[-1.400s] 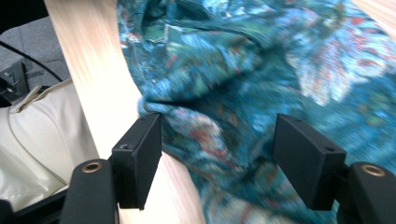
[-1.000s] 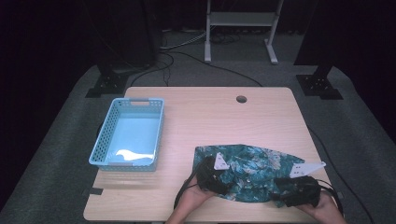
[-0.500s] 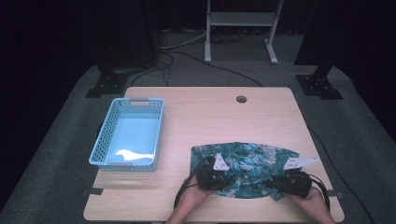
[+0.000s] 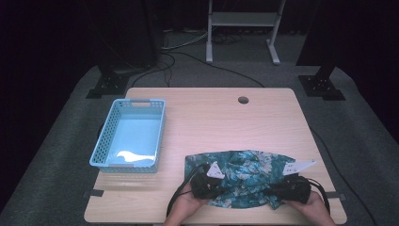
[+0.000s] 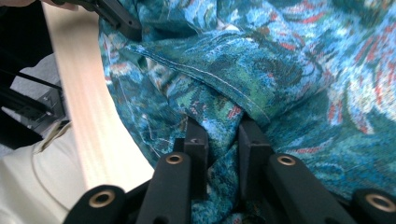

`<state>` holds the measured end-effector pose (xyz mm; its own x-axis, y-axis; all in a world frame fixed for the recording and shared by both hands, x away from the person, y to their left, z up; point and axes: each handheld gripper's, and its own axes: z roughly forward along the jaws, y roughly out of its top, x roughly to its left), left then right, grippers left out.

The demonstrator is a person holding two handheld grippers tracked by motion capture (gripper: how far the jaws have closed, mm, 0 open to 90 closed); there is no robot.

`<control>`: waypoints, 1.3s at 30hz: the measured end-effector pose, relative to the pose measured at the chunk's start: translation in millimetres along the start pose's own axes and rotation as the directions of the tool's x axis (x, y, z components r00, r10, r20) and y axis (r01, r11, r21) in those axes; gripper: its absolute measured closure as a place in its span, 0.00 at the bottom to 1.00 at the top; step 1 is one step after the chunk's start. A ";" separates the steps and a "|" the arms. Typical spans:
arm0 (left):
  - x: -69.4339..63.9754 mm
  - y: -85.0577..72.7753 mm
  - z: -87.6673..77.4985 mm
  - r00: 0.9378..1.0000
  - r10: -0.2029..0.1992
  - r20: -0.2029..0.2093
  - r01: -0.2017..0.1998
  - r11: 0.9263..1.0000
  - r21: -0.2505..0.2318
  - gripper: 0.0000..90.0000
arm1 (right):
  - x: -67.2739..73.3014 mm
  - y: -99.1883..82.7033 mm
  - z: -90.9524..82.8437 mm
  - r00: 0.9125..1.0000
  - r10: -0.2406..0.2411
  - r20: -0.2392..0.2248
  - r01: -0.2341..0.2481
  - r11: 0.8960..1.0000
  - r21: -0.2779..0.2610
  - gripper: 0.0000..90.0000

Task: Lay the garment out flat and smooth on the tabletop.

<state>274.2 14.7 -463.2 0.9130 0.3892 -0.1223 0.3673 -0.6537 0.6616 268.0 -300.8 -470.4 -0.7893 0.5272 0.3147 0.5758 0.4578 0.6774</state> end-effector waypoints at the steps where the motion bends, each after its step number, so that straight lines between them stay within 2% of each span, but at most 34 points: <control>1: -2.3 -1.0 -1.7 1.000 0.005 0.005 -0.005 1.000 0.003 0.90 | 1.4 0.5 0.1 1.000 -0.008 -0.004 0.008 1.000 0.000 0.88; 4: -7.9 -2.8 -7.8 1.000 0.016 0.017 -0.017 1.000 0.004 0.90 | 8.5 3.5 0.7 0.999 -0.028 -0.016 0.028 1.000 0.013 0.89; 11: -9.7 1.6 -26.3 0.999 0.028 0.028 -0.028 1.000 -0.006 0.91 | 20.0 12.1 -2.8 0.996 -0.069 -0.061 0.071 0.997 0.024 0.90; 20: -5.7 20.4 -52.5 0.997 0.069 0.021 -0.069 0.998 0.000 0.91 | 27.6 30.0 -19.2 0.990 -0.107 -0.086 0.108 0.994 0.011 0.91; 26: 2.8 37.7 -64.8 0.996 0.083 0.019 -0.082 0.996 -0.021 0.92 | 26.6 46.2 -33.2 0.989 -0.128 -0.078 0.127 0.992 -0.015 0.92; 31: 14.4 57.8 -73.1 0.995 0.100 -0.021 -0.100 0.994 -0.041 0.93 | 20.3 64.7 -41.5 0.989 -0.137 -0.056 0.135 0.990 -0.038 0.93; 33: 26.6 75.0 -79.7 0.992 0.095 -0.089 -0.101 0.992 -0.069 0.94 | 15.3 79.8 -45.8 0.988 -0.152 -0.014 0.151 0.988 -0.041 0.94; 34: 33.0 83.9 -82.5 0.989 0.092 -0.120 -0.102 0.991 -0.085 0.94 | 11.5 90.2 -48.6 0.987 -0.162 0.021 0.163 0.985 -0.048 0.94; 35: 43.7 98.7 -86.4 0.979 0.089 -0.186 -0.110 0.988 -0.109 0.94 | 7.0 100.7 -51.3 0.985 -0.164 0.050 0.167 0.984 -0.062 0.94; 36: 55.3 115.5 -90.3 0.960 0.075 -0.271 -0.116 0.983 -0.141 0.91 | -1.5 118.8 -55.5 0.983 -0.152 0.098 0.162 0.982 -0.097 0.90; 37: 67.0 132.5 -93.3 0.932 0.056 -0.357 -0.124 0.977 -0.171 0.79 | -12.1 139.9 -60.0 0.976 -0.133 0.172 0.159 0.976 -0.149 0.74; 38: 80.1 150.1 -95.6 0.895 0.039 -0.444 -0.136 0.973 -0.189 0.62 | -22.3 161.5 -64.3 0.959 -0.115 0.258 0.166 0.968 -0.186 0.57; 39: 87.7 157.8 -96.0 0.888 0.021 -0.460 -0.127 0.971 -0.200 0.53 | -34.2 185.0 -68.8 0.935 -0.082 0.344 0.164 0.962 -0.217 0.46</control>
<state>395.2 8.0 -298.5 0.7366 0.6301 0.2457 0.2054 -0.5545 0.8064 386.9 -283.4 -310.2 -0.7118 0.7023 0.0099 0.3786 0.3718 0.8476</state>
